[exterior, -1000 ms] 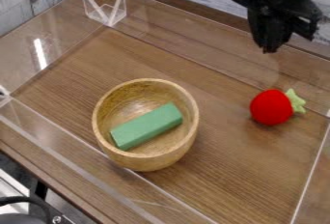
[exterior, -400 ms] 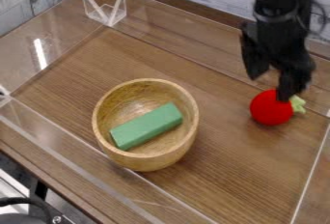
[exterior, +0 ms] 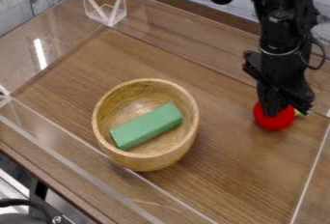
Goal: Move the red fruit to the left
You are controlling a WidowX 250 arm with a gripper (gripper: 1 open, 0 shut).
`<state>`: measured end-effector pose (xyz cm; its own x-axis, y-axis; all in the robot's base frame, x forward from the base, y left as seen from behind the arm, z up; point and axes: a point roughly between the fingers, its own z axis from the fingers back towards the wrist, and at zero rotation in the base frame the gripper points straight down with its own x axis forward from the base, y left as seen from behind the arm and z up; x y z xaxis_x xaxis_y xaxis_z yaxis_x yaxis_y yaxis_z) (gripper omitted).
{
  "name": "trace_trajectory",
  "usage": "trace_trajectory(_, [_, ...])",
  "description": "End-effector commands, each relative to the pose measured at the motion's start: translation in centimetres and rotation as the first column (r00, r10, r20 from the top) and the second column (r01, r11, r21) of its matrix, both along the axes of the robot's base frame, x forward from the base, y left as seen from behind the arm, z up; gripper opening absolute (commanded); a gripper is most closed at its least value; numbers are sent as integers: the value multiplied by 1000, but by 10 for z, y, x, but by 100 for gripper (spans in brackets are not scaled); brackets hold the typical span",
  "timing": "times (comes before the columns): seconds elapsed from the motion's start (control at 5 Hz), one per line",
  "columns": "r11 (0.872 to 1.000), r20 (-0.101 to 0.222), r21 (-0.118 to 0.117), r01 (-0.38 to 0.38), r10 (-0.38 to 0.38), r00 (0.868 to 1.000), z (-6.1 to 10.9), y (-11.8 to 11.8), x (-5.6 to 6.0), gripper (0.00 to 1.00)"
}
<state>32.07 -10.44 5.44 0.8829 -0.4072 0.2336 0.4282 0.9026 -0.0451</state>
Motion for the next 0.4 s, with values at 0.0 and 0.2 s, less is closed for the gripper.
trace_trajectory(0.0, [999,93,11,-34,33,995,51,10,-5,0])
trace_trajectory(0.2, [993,148,37,-112,105,983,94,42,-19,0])
